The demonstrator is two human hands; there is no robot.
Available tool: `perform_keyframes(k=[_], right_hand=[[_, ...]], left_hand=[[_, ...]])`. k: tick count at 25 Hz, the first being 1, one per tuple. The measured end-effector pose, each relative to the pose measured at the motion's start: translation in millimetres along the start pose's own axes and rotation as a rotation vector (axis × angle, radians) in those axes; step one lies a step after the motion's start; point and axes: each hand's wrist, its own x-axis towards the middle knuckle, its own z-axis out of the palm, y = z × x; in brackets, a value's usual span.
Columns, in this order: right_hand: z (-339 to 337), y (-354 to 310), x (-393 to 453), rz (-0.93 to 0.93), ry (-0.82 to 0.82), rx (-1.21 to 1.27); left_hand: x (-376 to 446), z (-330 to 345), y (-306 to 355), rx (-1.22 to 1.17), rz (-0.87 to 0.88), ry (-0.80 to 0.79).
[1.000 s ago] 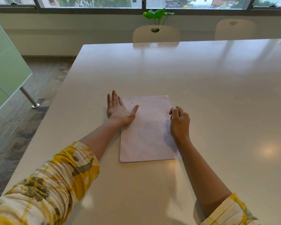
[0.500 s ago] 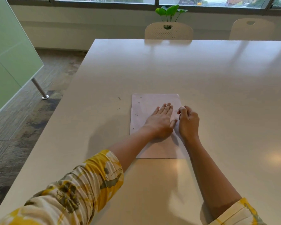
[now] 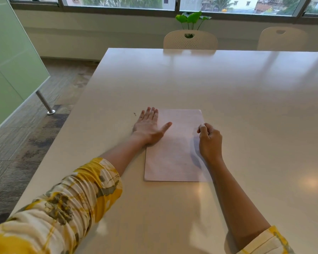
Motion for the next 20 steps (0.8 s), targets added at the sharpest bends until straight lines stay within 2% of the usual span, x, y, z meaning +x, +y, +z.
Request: perform_keyframes(k=[2, 4, 6, 9, 12, 15, 17, 20], right_hand=[[0.2, 0.1, -0.2, 0.000, 0.000, 0.004], [-0.2, -0.4, -0.2, -0.004, 0.001, 0.004], [-0.1, -0.7, 0.0, -0.013, 0.001, -0.005], [0.1, -1.1, 0.1, -0.014, -0.005, -0.008], [0.3, -1.0, 1.0, -0.013, -0.015, -0.010], [0.1, -0.6, 1.1, -0.006, -0.024, -0.013], [0.2, -0.9, 1.0, -0.010, -0.023, -0.015], [0.5, -0.4, 1.6, -0.019, -0.015, -0.019]], left_hand=[[1.8, -12.7, -24.3, 0.116, -0.085, -0.018], [5.3, -26.8, -43.1, 0.126, -0.151, 0.031], [11.3, -40.1, -48.7, 0.017, -0.165, 0.180], [19.1, -55.8, -50.5, -0.291, -0.156, 0.435], [19.0, -60.9, -56.1, -0.508, -0.180, 0.551], [15.2, -56.9, -53.6, -0.551, -0.218, 0.646], [11.2, -51.5, -41.5, -0.516, -0.158, 0.648], [-3.8, -33.9, -7.1, -0.550, 0.074, 0.536]])
